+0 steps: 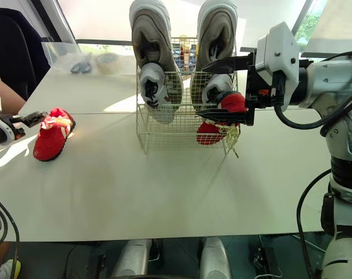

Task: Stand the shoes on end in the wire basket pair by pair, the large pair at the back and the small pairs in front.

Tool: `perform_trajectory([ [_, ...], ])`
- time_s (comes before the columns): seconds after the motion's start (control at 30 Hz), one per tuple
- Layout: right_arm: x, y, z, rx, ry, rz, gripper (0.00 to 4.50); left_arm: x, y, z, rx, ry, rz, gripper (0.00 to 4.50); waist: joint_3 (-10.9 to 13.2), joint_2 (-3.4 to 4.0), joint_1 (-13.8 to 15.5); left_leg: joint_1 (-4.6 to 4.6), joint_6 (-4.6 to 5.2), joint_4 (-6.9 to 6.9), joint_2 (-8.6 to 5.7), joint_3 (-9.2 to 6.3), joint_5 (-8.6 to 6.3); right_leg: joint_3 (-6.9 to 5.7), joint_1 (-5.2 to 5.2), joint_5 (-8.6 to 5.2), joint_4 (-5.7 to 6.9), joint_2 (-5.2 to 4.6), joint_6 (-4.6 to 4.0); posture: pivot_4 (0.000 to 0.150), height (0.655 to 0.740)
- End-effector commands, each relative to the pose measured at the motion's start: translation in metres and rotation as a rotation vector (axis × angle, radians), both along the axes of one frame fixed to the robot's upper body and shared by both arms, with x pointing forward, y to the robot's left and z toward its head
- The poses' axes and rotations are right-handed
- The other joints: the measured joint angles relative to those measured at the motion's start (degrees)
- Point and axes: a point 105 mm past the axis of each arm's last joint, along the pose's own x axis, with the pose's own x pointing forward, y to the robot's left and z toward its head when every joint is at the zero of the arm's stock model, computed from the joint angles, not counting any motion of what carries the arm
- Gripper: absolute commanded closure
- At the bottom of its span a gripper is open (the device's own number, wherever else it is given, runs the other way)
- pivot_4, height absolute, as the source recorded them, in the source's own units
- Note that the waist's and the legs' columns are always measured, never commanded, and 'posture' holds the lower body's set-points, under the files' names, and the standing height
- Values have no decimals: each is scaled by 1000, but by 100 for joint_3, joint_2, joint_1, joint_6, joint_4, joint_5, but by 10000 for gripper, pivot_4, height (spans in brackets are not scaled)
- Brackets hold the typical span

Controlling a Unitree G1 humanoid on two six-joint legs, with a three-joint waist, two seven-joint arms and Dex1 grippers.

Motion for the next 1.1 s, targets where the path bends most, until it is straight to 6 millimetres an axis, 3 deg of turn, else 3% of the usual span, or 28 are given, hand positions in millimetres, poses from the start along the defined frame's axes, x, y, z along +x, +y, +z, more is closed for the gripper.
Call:
perform_trajectory([
  [0.03, -9, -2, 13, 5, -56, -7, 382, 3, 4, 5, 53, -13, 13, 0, -2, -4, 0, 0, 0, 0, 0, 0, 0, 0, 0, 0, 0, 0, 0, 1500, 7400],
  [0.13, -12, -4, 13, 7, -53, -17, 382, 7, 3, -14, 75, 35, 57, 0, -2, -3, 5, 2, 1, 0, 0, 0, 0, 0, 2, 0, 1, 0, 0, 1500, 7400],
  [0.2, -12, -5, 13, 4, -51, -28, 0, 10, 0, -23, 82, 61, 68, 5508, -3, -4, 17, 2, 1, 1, 0, -2, 0, 0, 2, 0, 2, 0, 0, 1500, 7400],
  [0.27, -12, -5, 13, 2, -50, -35, 0, 11, -3, -27, 86, 73, 64, 13419, -5, -8, 12, 2, 1, 4, 0, -3, 0, 0, 3, 0, 2, 0, 0, 1500, 7400],
  [0.4, -12, -6, 14, 4, -56, -54, 0, 13, -10, -32, 51, 97, 34, 33377, -8, -10, 0, 4, 2, 4, 0, -3, 0, 0, 4, 0, 7, 0, 0, 1500, 7400],
  [0.47, -11, -7, 14, 1, -57, -60, 0, 15, -14, -28, 32, 87, 17, 42612, -8, -10, 7, 6, 2, 4, 1, -4, 1, 0, 3, 0, 13, 0, 0, 1500, 7400],
  [0.5, -10, -7, 14, 0, -57, -67, 0, 20, -21, -18, -10, 46, -19, 44330, -8, -10, 12, 6, 2, 4, 1, -4, 1, 0, 3, 0, 15, 0, 0, 1500, 7400],
  [0.67, -4, -11, 12, 4, -54, -89, 0, 40, -85, 75, -51, -365, -358, 44330, 0, -35, 61, -7, 1, 21, 0, -13, 0, -2, 7, -4, 10, 0, -8, 1500, 7400],
  [0.77, 0, -11, 10, 1, -53, -94, 0, 24, -140, 125, -75, -616, -555, 44330, 2, -41, 4, -13, 10, 35, 1, -15, -5, -2, 16, -1, 7, 0, -3, 1500, 7400],
  [0.87, 4, -14, 9, -1, -50, -100, 0, 8, -172, 145, -108, -713, -617, 44330, 1, -40, -34, -8, 20, 51, 0, -12, -10, 1, 33, 2, 4, -3, 3, 1500, 7400],
  [0.97, 9, -14, 8, -4, -46, -104, 0, -22, -225, 178, -189, -883, -698, 44330, -1, -36, -67, 10, 23, 55, 0, -13, -10, 1, 49, 2, 13, -2, 8, 1500, 7400],
  [1.1, 13, -10, 8, 0, -43, -98, 0, -50, -258, 184, -236, -969, -756, 44330, 0, -36, -82, 15, 24, 60, 0, -25, -10, -1, 57, 0, 20, 5, 9, 1500, 7400],
])
